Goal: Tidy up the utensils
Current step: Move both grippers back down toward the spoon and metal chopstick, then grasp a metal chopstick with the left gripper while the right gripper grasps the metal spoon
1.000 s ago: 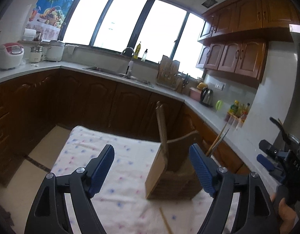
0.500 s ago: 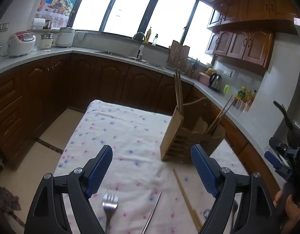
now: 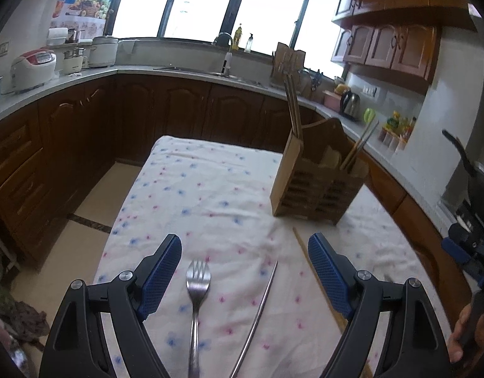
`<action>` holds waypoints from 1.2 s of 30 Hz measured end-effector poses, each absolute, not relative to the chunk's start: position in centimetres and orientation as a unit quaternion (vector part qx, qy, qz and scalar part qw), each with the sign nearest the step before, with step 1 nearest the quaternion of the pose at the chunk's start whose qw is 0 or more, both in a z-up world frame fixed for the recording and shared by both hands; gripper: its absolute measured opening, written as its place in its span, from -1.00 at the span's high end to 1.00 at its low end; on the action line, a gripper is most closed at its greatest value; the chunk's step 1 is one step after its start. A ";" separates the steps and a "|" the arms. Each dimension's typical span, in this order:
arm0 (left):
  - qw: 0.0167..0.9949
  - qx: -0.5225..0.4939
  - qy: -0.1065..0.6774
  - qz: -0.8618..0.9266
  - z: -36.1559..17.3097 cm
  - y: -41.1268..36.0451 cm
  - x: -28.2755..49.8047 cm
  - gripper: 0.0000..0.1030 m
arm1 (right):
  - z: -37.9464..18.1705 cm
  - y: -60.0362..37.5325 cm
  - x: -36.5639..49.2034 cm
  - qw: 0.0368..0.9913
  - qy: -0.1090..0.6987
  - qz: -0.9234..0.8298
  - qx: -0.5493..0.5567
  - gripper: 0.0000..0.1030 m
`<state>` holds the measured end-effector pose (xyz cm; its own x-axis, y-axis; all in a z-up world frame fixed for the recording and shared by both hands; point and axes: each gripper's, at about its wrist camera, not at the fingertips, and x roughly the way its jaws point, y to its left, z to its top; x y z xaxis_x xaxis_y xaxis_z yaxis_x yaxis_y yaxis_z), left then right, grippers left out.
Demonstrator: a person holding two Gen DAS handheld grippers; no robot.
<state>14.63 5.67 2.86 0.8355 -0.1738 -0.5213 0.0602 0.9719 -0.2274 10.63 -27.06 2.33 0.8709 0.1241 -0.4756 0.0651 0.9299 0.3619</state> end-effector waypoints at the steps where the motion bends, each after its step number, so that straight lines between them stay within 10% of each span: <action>1: 0.952 -0.097 0.284 -0.062 2.8 5.6 14.4 -0.61 | 2.3 -26.9 10.5 0.949 0.256 0.016 0.184 -0.80; 14: 0.939 -0.051 0.329 -0.086 2.0 4.5 14.5 -0.60 | -0.2 -24.6 9.3 0.943 0.292 0.005 0.158 -0.77; 36: 0.904 0.047 0.407 -0.124 -1.6 -0.7 20.8 -0.17 | -7.5 -22.3 12.7 0.891 0.429 0.011 0.149 0.16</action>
<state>20.83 -0.73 -1.61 0.6377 -0.1851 -0.7477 0.2620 0.9650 -0.0154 12.72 -22.27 -7.49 0.6312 0.1478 -0.7614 0.1087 0.9551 0.2756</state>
